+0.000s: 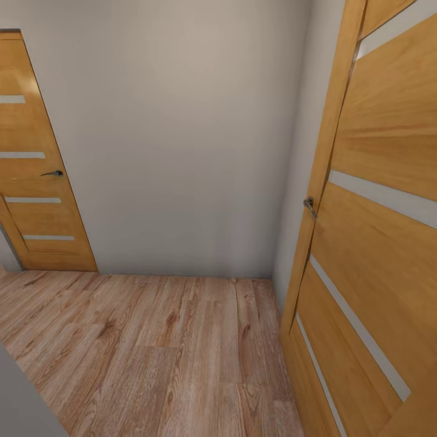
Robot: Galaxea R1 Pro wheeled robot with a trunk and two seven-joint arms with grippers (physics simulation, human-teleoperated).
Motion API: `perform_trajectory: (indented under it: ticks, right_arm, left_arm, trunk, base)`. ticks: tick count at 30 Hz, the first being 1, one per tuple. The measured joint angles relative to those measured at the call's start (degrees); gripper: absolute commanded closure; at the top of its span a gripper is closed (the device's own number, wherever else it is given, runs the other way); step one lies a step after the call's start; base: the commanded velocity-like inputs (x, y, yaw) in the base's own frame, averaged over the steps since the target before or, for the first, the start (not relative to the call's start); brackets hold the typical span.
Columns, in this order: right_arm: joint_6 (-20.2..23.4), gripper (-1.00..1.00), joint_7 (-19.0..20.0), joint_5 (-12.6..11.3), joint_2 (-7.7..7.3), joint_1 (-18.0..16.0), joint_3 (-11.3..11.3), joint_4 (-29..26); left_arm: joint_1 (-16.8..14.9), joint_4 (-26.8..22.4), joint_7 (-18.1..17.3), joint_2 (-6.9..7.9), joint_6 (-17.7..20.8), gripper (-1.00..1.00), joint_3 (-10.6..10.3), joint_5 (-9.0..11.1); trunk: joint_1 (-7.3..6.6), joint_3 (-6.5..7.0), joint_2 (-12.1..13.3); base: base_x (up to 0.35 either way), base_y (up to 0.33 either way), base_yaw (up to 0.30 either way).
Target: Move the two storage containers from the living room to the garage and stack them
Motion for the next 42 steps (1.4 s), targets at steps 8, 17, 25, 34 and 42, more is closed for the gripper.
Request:
perform_trajectory:
  ticks: [8,17,25,34,42]
  right_arm:
    - [-0.1,-1.00,0.0,0.0,-0.11,0.0,0.0,0.0]
    - [0.1,-1.00,-0.1,0.0,-0.13,0.0,0.0,0.0]
    - [0.4,-1.00,-0.3,0.0,-0.10,0.0,0.0,-0.1]
    - [0.4,-1.00,-0.3,0.0,-0.12,0.0,0.0,-0.1]
    - [0.4,-1.00,-0.7,0.0,-0.12,0.0,0.0,-0.1]
  left_arm:
    - [0.0,0.0,0.0,0.03,0.0,-1.00,0.0,0.0]
    - [0.0,0.0,0.0,0.04,0.1,-1.00,0.0,0.0]
    - [0.0,0.0,0.0,0.04,0.0,-1.00,0.0,0.0]
    - [0.0,0.0,0.0,0.04,0.1,-1.00,0.0,0.0]
    - [0.0,0.0,0.0,0.04,0.0,-1.00,0.0,0.1]
  trunk:
    - [0.00,0.00,0.0]
    - [-0.03,0.00,0.0]
    - [0.00,0.00,0.0]
    - [-0.03,0.00,0.0]
    - [-0.03,0.00,0.0]
  base:
    - [0.003,0.000,0.000]
    - [0.242,0.000,0.000]
    - [0.193,0.000,0.000]
    - [0.232,0.000,0.000]
    - [0.304,0.000,0.000]
